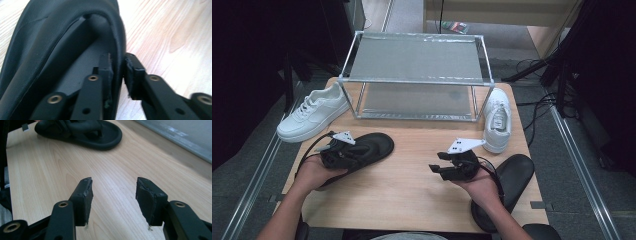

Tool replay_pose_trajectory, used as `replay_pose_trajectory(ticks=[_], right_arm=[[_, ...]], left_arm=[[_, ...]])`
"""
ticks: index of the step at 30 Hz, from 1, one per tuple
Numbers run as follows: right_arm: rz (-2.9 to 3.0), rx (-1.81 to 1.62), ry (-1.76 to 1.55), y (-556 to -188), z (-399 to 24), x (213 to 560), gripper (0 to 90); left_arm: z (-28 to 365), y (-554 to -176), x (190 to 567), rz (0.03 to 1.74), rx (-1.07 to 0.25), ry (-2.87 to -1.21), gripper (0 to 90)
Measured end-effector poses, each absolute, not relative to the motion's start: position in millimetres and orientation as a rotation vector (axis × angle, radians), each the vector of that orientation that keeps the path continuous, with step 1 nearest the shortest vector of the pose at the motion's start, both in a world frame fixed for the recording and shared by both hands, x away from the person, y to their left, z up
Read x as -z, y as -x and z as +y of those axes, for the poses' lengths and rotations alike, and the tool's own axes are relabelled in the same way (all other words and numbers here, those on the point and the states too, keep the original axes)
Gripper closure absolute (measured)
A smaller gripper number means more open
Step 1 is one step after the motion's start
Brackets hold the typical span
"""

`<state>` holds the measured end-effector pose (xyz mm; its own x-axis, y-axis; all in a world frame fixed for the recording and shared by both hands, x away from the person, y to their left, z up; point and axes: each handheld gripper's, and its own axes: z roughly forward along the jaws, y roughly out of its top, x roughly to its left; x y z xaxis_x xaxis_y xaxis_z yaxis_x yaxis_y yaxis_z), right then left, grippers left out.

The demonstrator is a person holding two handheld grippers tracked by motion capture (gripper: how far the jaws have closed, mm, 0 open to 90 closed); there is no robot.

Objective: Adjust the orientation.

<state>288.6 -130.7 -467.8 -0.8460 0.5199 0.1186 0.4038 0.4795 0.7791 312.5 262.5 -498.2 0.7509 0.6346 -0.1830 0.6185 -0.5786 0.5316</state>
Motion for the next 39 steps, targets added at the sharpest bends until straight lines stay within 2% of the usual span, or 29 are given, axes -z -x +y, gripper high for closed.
replay_pose_trajectory(ticks=[5, 14, 28, 39], right_arm=[[2.598, -1.306, -0.813, -288.6, -129.8, 469.5, 48.8], [2.588, -1.324, -0.831, -286.6, -135.0, 469.5, 48.8], [2.555, -1.311, -0.900, -280.5, -146.6, 470.3, 48.4], [2.530, -1.287, -0.956, -272.9, -157.7, 472.7, 47.6]], left_arm=[[262.8, -314.6, 492.3, 0.937, -0.038, -2.356, 82.5], [254.6, -316.8, 466.2, 0.967, -0.069, -2.308, 82.9], [188.5, -316.5, 444.7, 0.806, -0.032, -2.351, 82.8], [134.7, -319.3, 450.2, 0.724, 0.056, -2.423, 82.8]])
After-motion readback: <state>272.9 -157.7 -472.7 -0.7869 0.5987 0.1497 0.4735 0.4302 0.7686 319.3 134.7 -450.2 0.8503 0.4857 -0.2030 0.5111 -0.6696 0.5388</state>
